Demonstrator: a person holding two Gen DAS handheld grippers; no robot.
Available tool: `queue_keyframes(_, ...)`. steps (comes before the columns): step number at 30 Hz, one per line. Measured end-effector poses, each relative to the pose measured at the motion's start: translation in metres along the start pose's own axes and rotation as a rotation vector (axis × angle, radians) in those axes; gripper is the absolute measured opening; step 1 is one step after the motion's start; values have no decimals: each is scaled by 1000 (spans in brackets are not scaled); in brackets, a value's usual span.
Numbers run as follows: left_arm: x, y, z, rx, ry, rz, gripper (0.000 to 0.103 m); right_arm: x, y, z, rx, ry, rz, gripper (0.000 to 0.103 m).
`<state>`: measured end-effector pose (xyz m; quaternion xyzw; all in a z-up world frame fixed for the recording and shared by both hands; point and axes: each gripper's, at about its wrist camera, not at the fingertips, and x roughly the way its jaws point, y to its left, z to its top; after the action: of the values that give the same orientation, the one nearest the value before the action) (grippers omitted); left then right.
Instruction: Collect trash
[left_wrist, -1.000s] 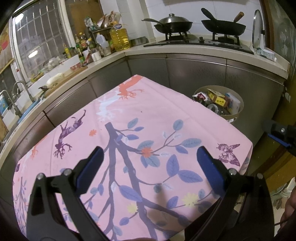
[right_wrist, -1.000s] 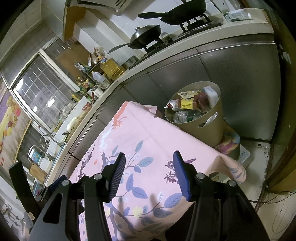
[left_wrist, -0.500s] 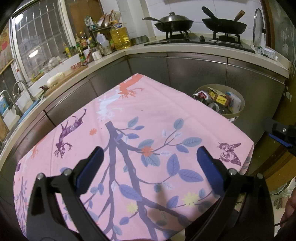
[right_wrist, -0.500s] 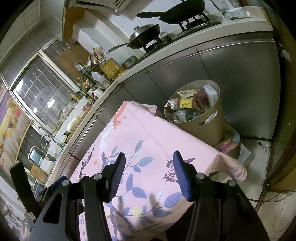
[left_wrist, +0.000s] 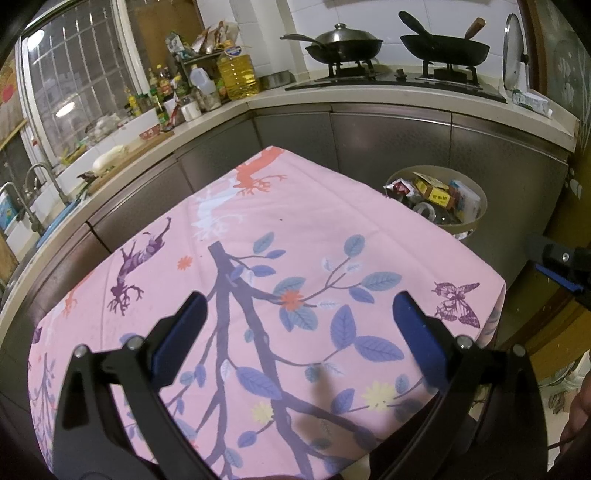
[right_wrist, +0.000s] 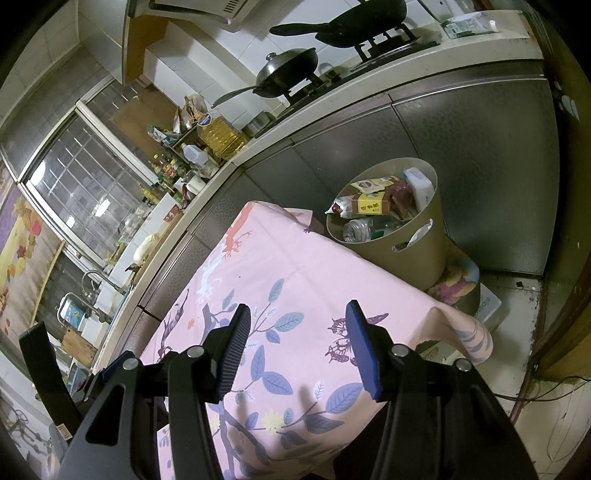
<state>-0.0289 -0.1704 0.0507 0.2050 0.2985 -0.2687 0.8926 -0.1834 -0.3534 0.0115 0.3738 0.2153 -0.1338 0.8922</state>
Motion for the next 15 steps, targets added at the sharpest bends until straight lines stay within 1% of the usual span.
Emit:
queue_keyframes(11, -1, -1, -1, 3, 0, -1, 97, 1, -1, 5, 1, 2, 2, 51)
queue_keyframes(15, 1, 0, -2, -5, 10, -30, 97, 1, -1, 4, 0, 2, 1, 51)
